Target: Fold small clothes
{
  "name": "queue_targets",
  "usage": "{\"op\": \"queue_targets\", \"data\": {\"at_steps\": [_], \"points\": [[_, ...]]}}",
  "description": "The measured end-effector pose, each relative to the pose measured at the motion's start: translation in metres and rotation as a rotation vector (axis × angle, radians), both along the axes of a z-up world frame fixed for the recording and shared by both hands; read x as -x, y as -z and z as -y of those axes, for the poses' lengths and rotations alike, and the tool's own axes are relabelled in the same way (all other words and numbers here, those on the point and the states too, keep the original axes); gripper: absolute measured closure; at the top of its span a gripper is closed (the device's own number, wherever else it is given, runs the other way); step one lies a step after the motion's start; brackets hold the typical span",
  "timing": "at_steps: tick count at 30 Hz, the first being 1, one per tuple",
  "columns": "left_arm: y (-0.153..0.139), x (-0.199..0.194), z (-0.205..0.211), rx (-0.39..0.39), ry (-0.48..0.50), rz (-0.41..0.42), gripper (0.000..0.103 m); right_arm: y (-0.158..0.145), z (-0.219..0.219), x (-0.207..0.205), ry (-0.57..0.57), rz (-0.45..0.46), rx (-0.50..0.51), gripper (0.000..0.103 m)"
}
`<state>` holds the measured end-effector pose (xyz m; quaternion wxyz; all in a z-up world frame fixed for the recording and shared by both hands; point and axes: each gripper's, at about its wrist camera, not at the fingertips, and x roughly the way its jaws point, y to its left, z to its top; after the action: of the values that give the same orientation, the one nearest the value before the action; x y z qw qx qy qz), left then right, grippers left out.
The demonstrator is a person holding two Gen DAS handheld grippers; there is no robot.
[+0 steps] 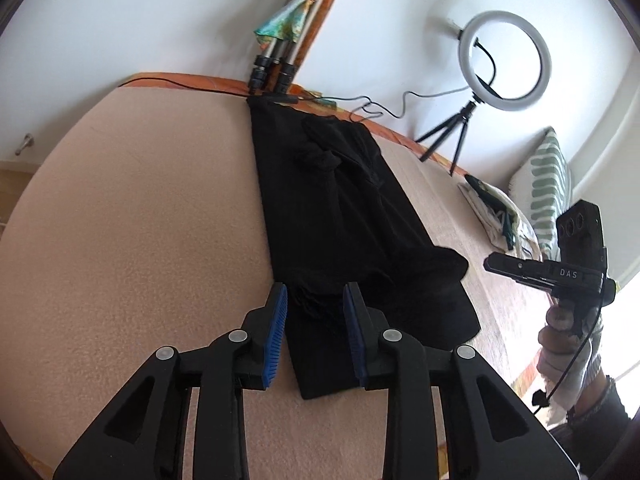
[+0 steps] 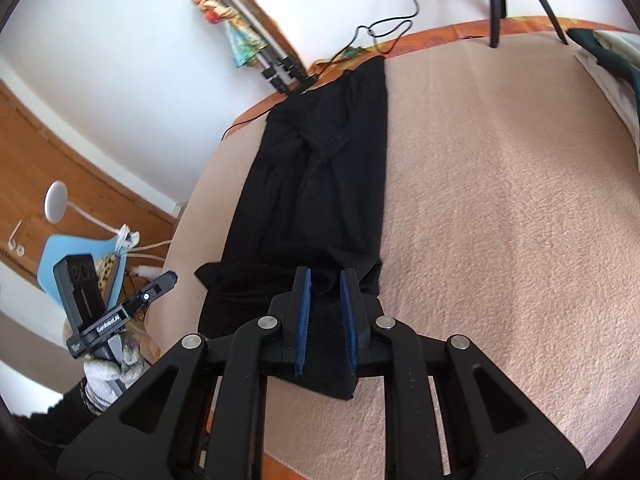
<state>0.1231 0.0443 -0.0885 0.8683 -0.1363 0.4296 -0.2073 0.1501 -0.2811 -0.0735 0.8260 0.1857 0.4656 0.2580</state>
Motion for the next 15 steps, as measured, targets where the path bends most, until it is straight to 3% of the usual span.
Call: {"op": "queue_targets", "data": {"at_steps": [4,7,15], "points": [[0.013,0.008,0.021,0.03,0.126,-0.079,0.079,0.008,-0.028,0.012,-0.12,-0.003,0.065,0.087],[0.024,0.009,0.038,-0.003,0.177,-0.107,0.079,0.021,-0.044,0.011,-0.16,-0.018,0.122,0.087],[0.029,-0.012,0.056,-0.06,0.161,-0.112,0.079,0.036,-0.056,-0.005,-0.181,-0.039,0.144,0.087]]}}
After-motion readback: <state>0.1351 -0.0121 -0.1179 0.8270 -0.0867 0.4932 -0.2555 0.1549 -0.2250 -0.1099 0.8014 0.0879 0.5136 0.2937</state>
